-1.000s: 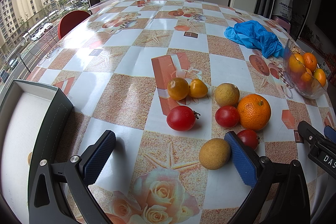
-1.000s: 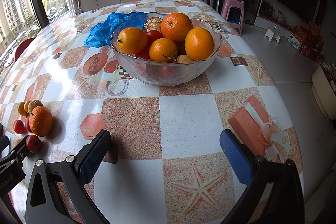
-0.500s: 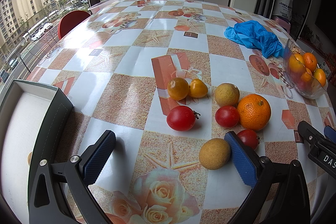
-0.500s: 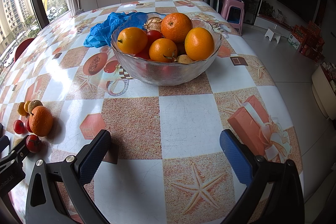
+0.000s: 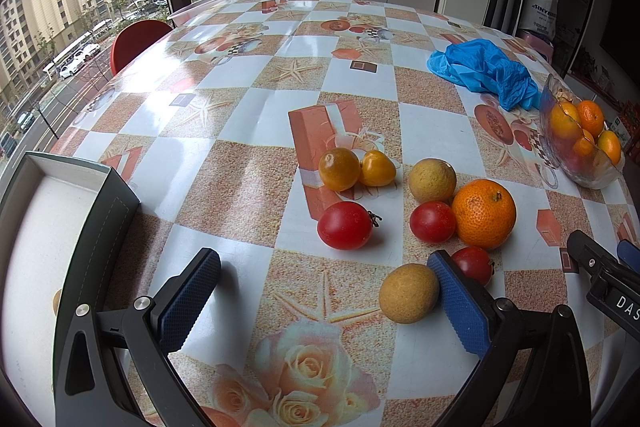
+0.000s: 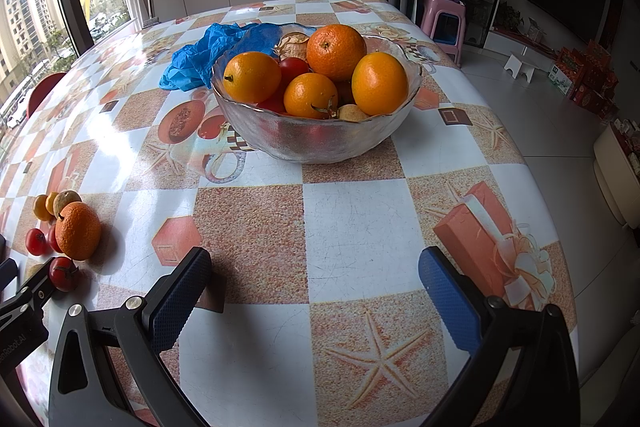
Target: Organize fruits
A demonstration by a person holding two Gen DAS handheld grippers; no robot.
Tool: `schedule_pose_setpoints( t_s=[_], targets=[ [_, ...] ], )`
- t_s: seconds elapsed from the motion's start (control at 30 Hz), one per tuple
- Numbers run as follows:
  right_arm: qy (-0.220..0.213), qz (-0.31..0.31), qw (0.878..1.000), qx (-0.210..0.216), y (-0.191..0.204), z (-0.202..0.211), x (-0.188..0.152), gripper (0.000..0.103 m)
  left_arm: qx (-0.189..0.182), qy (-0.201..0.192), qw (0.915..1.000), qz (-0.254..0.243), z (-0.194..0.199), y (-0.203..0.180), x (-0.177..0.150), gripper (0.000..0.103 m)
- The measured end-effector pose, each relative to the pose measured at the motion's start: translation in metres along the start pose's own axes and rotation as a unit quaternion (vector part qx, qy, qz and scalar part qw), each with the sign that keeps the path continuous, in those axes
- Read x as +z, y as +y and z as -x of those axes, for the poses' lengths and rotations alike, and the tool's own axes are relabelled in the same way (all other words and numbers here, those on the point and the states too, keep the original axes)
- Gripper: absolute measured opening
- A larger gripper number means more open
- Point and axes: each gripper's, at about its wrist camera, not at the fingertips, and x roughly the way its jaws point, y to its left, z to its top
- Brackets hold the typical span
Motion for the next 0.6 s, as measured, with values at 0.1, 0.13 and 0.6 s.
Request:
schedule_pose_setpoints(
  t_s=[0.1, 0.13, 0.6],
  targets=[
    [0.000, 0.000, 1.000, 0.000, 0.0000, 0.0000, 0.0000, 0.103, 0.000, 0.000, 1.0000, 0.000, 0.0000, 0.0000, 0.0000, 0.103],
    [0.000, 0.000, 1.000, 0.000, 0.0000, 0.0000, 0.0000, 0.103, 0.000, 0.000, 1.0000, 0.000, 0.0000, 0.0000, 0.0000, 0.103],
    [0.000, 0.000, 1.000, 0.000, 0.0000, -0.0001, 0.0000, 0.103, -0.001, 0.000, 1.0000, 0.001, -0.0012, 0.0011, 0.0007, 0.103]
  ],
)
